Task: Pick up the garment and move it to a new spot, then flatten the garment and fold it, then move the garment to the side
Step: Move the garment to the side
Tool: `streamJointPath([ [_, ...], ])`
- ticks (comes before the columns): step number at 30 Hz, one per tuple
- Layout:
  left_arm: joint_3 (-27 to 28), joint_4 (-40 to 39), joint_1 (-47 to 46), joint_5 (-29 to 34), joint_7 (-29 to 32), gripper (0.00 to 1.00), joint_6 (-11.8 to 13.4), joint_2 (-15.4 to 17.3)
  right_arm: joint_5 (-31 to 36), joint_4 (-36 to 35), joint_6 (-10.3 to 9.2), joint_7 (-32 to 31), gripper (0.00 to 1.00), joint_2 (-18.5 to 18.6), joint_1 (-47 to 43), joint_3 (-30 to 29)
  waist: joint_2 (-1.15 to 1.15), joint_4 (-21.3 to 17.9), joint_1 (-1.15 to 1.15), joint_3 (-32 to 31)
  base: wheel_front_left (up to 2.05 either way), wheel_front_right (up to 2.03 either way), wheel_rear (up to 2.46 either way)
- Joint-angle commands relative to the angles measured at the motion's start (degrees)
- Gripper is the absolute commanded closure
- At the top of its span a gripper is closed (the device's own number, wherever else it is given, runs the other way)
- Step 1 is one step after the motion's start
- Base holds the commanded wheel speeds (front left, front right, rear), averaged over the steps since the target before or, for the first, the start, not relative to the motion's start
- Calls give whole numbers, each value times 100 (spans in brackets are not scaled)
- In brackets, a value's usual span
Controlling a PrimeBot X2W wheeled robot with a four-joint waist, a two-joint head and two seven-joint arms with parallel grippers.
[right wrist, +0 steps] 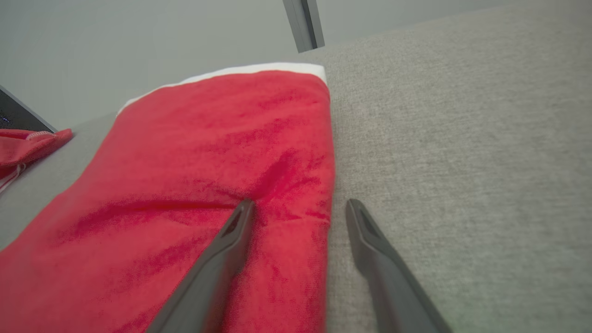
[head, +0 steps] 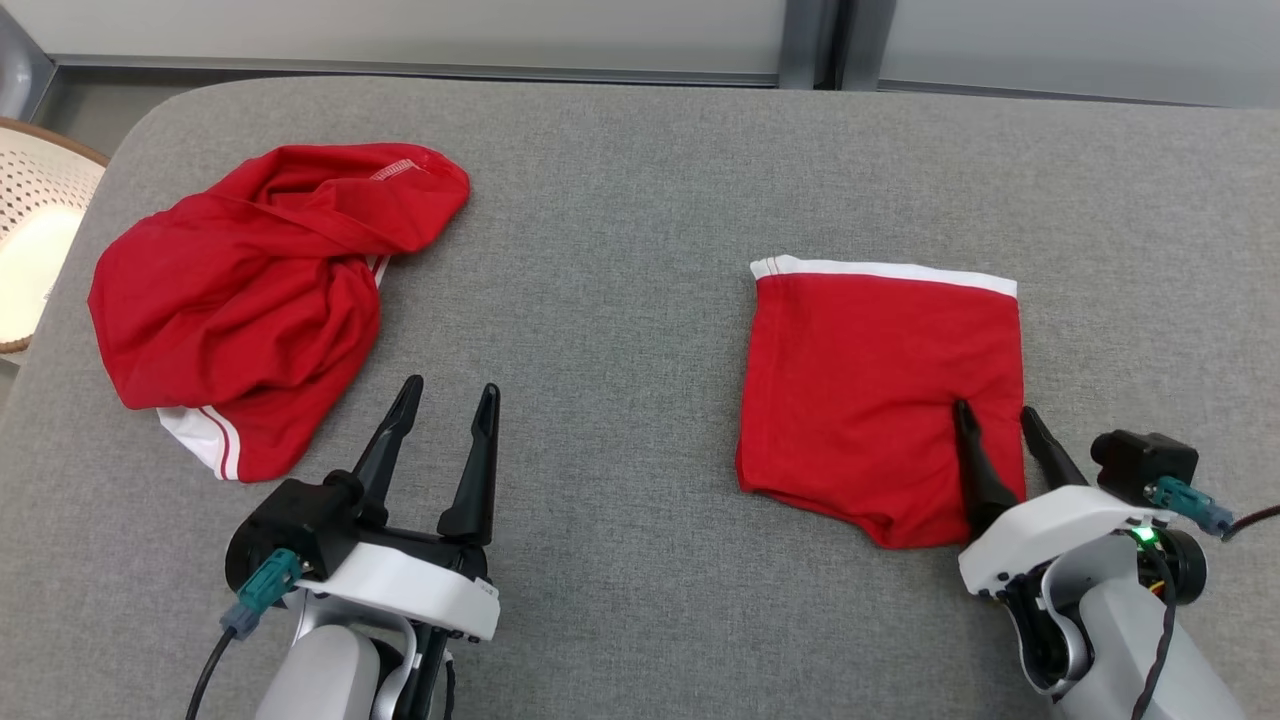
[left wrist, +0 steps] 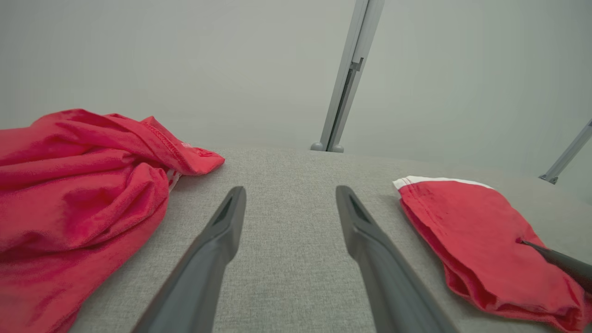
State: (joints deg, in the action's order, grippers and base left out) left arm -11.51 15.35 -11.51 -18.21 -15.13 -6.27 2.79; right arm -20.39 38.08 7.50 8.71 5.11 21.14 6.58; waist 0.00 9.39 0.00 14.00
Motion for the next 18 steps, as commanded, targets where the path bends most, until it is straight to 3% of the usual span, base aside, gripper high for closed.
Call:
streamJointPath([
  [1, -13, -22, -116, -35, -2, 0, -28, 16, -296, 169, -1, -187, 0, -37, 96, 122, 0, 69, 0, 84, 0, 0, 0],
  [2, -28, -19, -121, -45, -2, 0, -29, 18, -371, 211, -1, -233, 75, -58, 113, 201, 0, 71, 0, 95, 0, 0, 0],
  [3, -37, -10, -134, -59, -2, 0, -32, 23, -410, 248, 0, -262, 100, -25, 140, 282, 0, 69, 0, 104, 0, 0, 0],
  [7, -107, 12, -178, -31, -2, 0, -39, 16, -347, 372, -1, -112, 100, 131, 227, 434, 0, 12, 0, 107, 0, 0, 0],
  [15, -304, -46, -262, 91, -2, 0, -86, 23, 626, 583, -8, 392, 100, 616, 701, 664, 0, -435, 0, 122, 0, 0, 0],
  [18, -510, -87, -426, 222, -2, 0, -113, 19, 1193, 566, -8, 462, 100, 1074, 917, 916, 0, -782, 0, 247, 0, 0, 0],
])
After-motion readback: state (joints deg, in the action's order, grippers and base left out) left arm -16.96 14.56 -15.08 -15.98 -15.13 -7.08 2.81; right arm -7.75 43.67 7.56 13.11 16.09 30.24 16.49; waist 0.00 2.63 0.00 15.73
